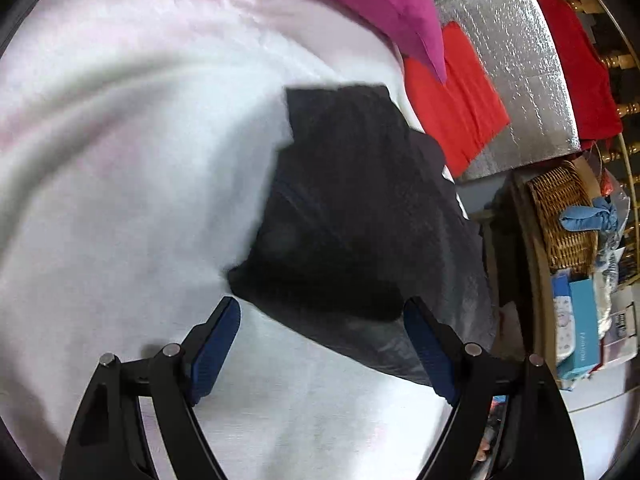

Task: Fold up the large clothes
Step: 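Grasp the folded black jacket bundle with both grippers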

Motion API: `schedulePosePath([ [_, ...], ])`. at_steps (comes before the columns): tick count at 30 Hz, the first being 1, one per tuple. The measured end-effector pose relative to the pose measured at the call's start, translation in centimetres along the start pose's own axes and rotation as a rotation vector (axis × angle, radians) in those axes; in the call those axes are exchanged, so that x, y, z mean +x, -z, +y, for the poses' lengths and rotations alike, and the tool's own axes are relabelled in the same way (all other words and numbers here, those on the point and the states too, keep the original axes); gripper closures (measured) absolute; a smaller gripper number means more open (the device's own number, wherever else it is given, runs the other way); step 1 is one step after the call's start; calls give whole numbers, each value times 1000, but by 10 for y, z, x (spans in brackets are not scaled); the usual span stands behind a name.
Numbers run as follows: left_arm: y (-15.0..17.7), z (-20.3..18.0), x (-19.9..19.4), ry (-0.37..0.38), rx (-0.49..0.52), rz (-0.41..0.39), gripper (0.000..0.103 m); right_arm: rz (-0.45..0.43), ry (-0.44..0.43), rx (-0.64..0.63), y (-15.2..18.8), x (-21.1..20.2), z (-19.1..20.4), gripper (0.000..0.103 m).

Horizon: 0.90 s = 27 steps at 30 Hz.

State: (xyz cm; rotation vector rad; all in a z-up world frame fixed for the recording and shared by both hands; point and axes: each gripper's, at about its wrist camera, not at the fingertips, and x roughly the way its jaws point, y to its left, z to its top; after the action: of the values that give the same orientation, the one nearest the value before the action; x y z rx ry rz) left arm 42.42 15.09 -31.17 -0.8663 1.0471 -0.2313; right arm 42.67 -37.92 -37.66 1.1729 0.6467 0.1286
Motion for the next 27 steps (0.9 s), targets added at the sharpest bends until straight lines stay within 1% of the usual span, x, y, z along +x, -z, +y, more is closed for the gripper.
schedulePosePath([
  [2,5,-7,7,19,9,7,19,10,16,17,-1,-3,1,19],
  [5,10,-14,15,-3,36,14,18,43,47,56,1,-7,0,19],
  [6,10,-13,19,-6,30,16,18,60,64,69,4,-6,-2,19],
  [8,7,-8,22,20,-22,-6,18,83,92,88,10,-3,-5,19],
  [10,1,-5,24,41,-70,-33,17,94,99,84,13,3,-5,19],
  [12,-3,-2,27,54,-110,-51,16,82,88,32,10,12,-1,19],
  [14,-4,-2,28,55,-119,-74,15,42,94,6,6,18,0,19],
  [19,-10,-1,27,75,-176,-119,16,-44,32,13,-7,25,-7,19],
  [21,-11,-1,24,71,-180,-119,16,-62,9,16,-9,27,-8,19],
  [23,-10,-2,23,55,-171,-116,16,-68,5,14,-10,27,-8,20],
  [24,-11,-3,23,52,-170,-119,16,-68,15,3,-9,28,-6,23],
  [25,-10,-4,21,47,-173,-121,19,-72,29,-9,-8,28,-5,33],
  [27,-8,-7,20,33,-170,-119,21,-82,68,-43,-9,26,-5,43],
])
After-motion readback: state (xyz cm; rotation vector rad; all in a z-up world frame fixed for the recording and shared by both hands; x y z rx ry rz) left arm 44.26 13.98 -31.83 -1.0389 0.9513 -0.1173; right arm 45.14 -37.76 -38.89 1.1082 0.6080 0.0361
